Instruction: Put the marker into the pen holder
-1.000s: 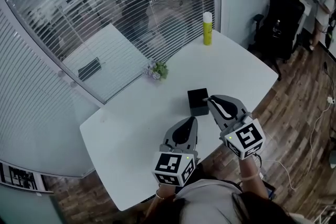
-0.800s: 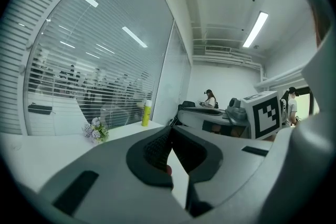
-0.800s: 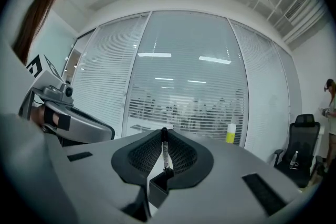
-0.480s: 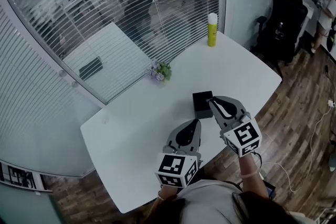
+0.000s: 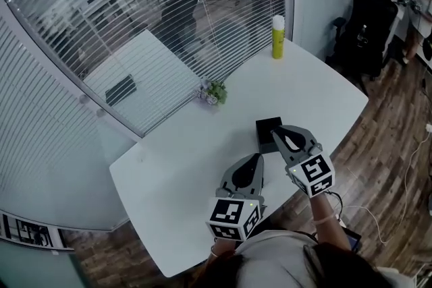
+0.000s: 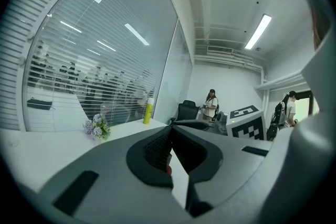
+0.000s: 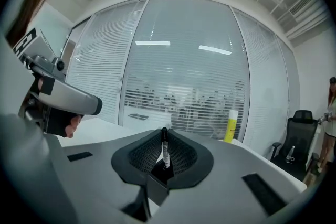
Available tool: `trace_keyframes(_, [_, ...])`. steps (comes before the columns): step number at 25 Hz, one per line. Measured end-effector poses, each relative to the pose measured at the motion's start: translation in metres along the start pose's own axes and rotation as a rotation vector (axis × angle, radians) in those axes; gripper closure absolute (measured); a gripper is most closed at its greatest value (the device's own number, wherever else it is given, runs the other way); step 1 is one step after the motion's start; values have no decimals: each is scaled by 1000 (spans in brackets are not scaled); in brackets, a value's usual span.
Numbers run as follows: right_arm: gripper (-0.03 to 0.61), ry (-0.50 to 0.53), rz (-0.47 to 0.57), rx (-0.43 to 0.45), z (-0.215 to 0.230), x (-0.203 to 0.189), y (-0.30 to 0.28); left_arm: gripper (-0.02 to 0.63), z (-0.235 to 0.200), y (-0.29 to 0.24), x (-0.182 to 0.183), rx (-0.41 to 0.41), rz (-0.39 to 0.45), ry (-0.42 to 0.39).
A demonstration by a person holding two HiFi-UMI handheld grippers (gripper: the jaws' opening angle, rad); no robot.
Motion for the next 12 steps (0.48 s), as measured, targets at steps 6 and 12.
trace_keyframes(6, [520,0,-15,-3,-6,-6,-11,595,-6,1,0,-6,-1,6])
trace_keyframes(12, [520,-5,-56,3,-8,-25,-20,595,-12,0,-5,2,-5,12])
Point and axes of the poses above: the fingertips, and each gripper's own axes: y backward along the fingers, z to its right, x out of its top, the point moved 6 cm from there along y, backward along the fingers, and after that the axes turned 3 degrees about y, right-handed, at the moved point
